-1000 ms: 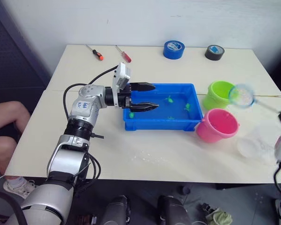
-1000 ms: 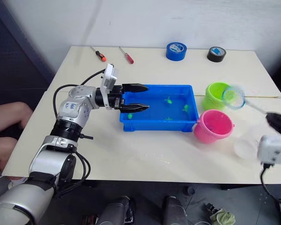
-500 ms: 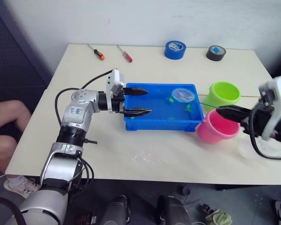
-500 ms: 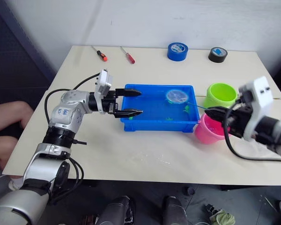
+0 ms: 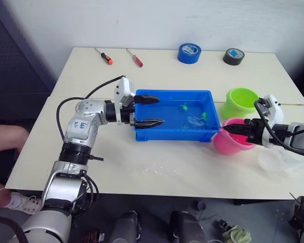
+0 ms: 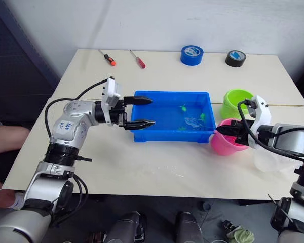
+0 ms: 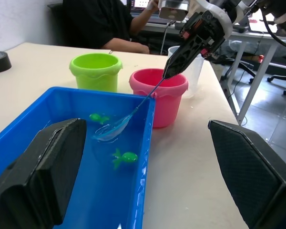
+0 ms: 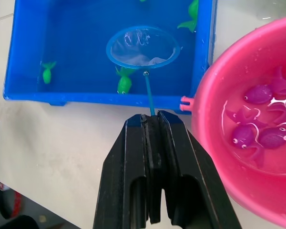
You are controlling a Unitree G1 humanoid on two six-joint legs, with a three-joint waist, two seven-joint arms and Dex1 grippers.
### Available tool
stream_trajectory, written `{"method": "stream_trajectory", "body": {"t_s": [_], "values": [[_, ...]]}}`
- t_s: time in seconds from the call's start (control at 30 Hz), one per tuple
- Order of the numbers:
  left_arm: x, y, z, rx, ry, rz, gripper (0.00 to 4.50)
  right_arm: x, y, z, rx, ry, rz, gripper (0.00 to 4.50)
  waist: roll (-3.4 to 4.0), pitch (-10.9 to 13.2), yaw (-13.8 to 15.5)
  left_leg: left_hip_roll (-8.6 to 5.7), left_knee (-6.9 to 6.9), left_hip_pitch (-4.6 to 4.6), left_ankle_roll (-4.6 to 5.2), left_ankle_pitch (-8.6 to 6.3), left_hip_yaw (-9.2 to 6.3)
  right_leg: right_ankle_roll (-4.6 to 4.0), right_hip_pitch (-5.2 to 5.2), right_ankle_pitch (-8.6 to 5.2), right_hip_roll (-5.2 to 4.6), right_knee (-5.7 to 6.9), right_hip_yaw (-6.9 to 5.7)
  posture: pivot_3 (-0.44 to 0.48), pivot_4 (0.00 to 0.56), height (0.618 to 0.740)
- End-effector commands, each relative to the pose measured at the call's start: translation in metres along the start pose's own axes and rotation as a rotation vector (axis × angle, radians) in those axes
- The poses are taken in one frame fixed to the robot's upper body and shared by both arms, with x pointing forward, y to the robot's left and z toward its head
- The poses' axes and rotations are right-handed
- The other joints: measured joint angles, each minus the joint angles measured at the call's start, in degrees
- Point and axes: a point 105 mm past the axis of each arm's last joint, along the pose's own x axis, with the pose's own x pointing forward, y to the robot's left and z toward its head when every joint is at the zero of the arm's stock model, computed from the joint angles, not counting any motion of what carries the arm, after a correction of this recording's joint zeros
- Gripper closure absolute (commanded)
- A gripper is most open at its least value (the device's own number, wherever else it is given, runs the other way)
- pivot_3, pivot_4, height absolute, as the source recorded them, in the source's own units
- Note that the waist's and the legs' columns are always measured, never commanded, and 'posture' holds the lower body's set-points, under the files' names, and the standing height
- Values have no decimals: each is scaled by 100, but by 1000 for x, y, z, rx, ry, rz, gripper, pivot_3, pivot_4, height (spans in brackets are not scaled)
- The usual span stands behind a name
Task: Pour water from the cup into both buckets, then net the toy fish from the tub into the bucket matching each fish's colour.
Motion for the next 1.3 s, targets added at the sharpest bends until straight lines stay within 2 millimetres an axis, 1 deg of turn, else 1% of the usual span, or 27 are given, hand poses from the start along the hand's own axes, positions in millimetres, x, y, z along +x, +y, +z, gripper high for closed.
{"method": "stream_trajectory", "body": {"t_s": [0.03,0.13,0.23,0.37,0.43,0.5,0.57,0.67,0.77,0.83,0.9,1.0,1.07,1.13,1.3], "values": [[-3,0,15,57,-26,16,35,0,-2,8,40,-32,-23,4500,0,0,11,0,0,0,0,0,0,0,0,0,0,0,0,0,150,740],[-4,0,16,59,-29,22,35,3,-13,9,79,-47,-92,4500,0,0,10,-1,0,-2,1,0,-1,0,0,0,-1,-1,1,0,150,740],[-4,1,16,62,-28,31,35,6,-13,9,74,-36,-104,4500,1,0,2,-1,-1,-2,1,0,0,0,0,0,0,-1,2,0,150,740],[-5,3,17,62,-29,39,35,7,-14,16,53,-72,-149,4500,1,0,-3,1,-1,-2,1,0,3,0,-2,0,3,-1,4,0,150,740],[-5,3,17,62,-30,41,35,6,-3,22,-109,-95,-177,4500,4,1,3,1,-1,-2,1,0,3,0,-2,0,3,-1,4,0,150,740],[-5,4,17,62,-30,42,35,7,4,24,-233,-112,-183,4500,6,1,2,0,-3,-7,1,0,8,0,-11,0,3,-3,10,0,150,740],[-5,3,17,61,-33,42,35,8,5,27,-247,-142,-179,4500,6,1,2,0,-3,-7,2,-1,6,1,-11,0,6,-3,9,0,150,740],[-4,4,18,59,-35,42,35,10,9,30,-357,-156,-176,4500,6,1,8,0,-3,-7,2,-1,10,3,-11,1,5,-3,10,0,150,740],[-3,5,19,60,-36,43,35,11,6,31,-378,-164,-182,4500,6,1,3,1,-3,-7,2,-1,10,3,-11,1,5,-4,10,0,150,740],[-4,7,20,61,-39,45,35,13,3,28,-375,-152,-179,4500,6,1,3,1,-3,-7,2,-1,11,3,-11,1,5,-4,9,0,150,740],[-4,8,21,63,-41,48,35,15,3,25,-406,-134,-171,4500,6,1,3,1,-3,-6,2,-1,12,3,-11,1,5,-4,9,0,150,740],[-3,8,21,64,-43,48,35,16,3,22,-354,-119,-146,4500,6,1,7,1,-3,-6,2,-1,11,3,-11,1,5,-4,9,0,150,740],[-3,9,21,65,-44,49,35,16,10,16,-334,-80,-91,4500,6,1,4,1,-3,-6,2,-1,11,3,-11,1,5,-4,9,0,150,740],[-3,9,21,65,-45,51,35,17,13,12,-271,-52,-57,4500,6,1,4,3,-3,-6,1,-1,11,3,-10,1,5,-3,8,0,150,740],[-3,10,21,67,-44,54,35,23,3,18,-200,-69,-132,4500,6,1,-1,3,-3,-6,1,0,11,3,-10,1,5,-3,8,0,150,740]]}}
